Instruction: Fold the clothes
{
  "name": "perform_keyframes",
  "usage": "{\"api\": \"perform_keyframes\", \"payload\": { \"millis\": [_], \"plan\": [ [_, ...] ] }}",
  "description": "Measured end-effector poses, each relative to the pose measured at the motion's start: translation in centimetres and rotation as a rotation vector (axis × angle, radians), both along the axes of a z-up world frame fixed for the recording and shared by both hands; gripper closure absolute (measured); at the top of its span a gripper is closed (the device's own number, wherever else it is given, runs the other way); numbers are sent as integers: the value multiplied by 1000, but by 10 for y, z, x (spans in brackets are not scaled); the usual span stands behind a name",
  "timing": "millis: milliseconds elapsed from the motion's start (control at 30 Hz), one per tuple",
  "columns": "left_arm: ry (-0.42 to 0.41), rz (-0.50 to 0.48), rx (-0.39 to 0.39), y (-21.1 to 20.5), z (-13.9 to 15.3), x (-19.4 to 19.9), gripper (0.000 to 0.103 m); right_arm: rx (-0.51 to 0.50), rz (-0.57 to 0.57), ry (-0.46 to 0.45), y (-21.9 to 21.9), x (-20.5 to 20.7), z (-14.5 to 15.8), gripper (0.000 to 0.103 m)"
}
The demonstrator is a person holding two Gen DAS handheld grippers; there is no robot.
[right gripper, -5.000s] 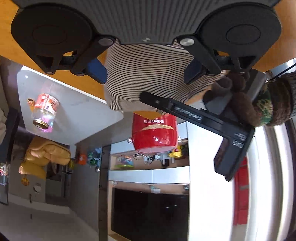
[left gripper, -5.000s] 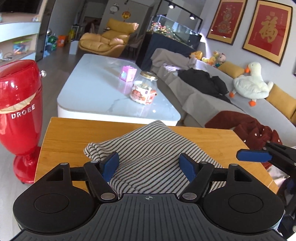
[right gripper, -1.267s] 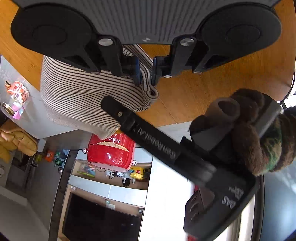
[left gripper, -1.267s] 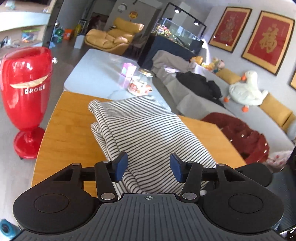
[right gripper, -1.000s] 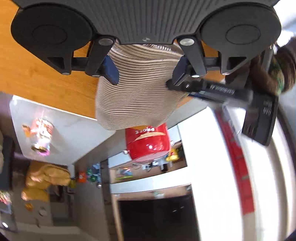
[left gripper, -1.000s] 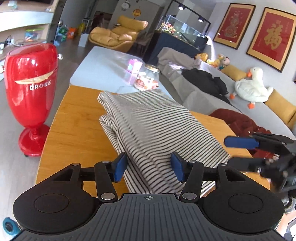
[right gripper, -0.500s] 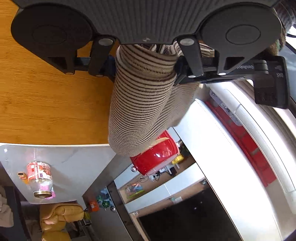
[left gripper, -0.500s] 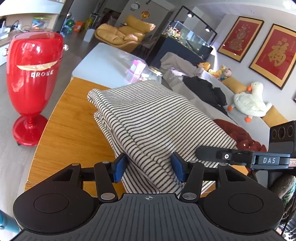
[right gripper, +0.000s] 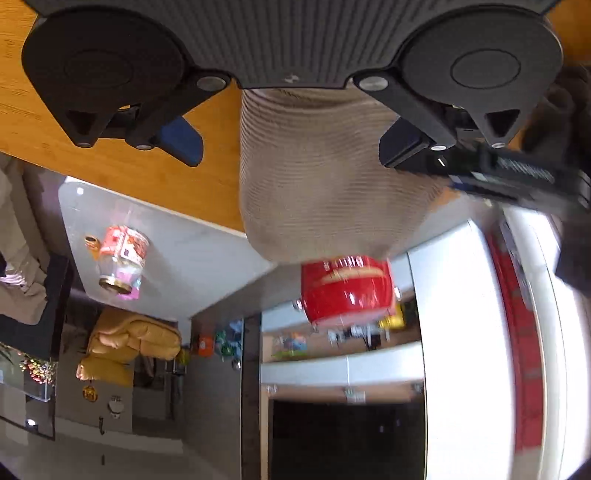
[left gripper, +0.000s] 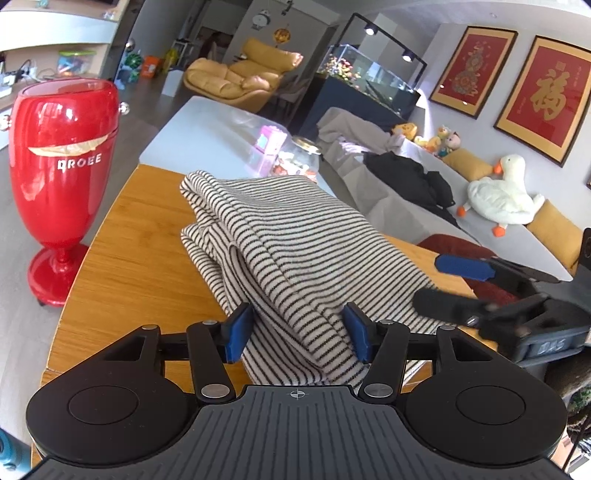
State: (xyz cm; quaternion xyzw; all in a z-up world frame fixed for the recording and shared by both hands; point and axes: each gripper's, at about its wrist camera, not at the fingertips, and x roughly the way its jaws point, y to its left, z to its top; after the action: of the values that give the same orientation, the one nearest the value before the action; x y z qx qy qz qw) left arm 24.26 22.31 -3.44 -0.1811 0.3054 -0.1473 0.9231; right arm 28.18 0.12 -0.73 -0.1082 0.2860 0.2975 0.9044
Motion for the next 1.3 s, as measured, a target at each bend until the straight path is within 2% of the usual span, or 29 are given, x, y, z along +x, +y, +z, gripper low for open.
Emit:
{"api": "perform_keyframes", "payload": {
  "millis": [100,167,300,367,500,567,600,633,667,733,767,867,1000,1067,1133,1167,1233,1300],
  "plan": [
    [-4,-3,-1,0,-1,-1,42,37,-1,34,-1,6,-6,0],
    [-8,-5,0,1,-2,-1,42,154,20,55,-12,13,12,0],
    [-17,-10,0,2,-3,-2,42,351,25,244,-20,67,32,1],
    [-21,-12,-1,2,-4,-2,42,343,30,335,-7,105,29,5],
    [-21,-11,-5,5,-5,-3,42,257,49,507,26,169,3,6],
    [-18,-8,-3,7,-5,-3,42,268,75,574,36,179,-9,32],
    [-17,-7,-1,8,-5,-3,41,297,120,530,35,171,-4,36],
    [-16,-6,0,8,-5,-3,39,333,175,465,33,161,5,46],
    [-15,-5,2,9,-5,-3,38,375,213,431,28,154,11,52],
    [-16,-8,6,11,-6,-4,31,464,274,390,15,143,23,54],
    [-15,-8,6,11,-7,-4,30,449,251,380,13,143,23,54],
    [-14,-5,6,8,-8,1,30,263,75,363,13,153,3,53],
    [-16,-6,15,1,-7,11,30,263,-4,271,-6,134,6,37],
    [-13,-5,13,1,-9,12,30,263,-5,194,-16,110,13,12],
    [-9,-4,4,2,-10,13,29,240,-3,131,-23,86,16,0],
    [-8,-2,2,2,-11,14,29,209,-1,116,-25,75,13,0],
    [-6,3,1,2,-12,15,28,73,-35,112,-19,64,-6,0],
    [-3,10,3,0,-13,17,27,70,-71,92,-20,60,-16,0]
  ]
}}
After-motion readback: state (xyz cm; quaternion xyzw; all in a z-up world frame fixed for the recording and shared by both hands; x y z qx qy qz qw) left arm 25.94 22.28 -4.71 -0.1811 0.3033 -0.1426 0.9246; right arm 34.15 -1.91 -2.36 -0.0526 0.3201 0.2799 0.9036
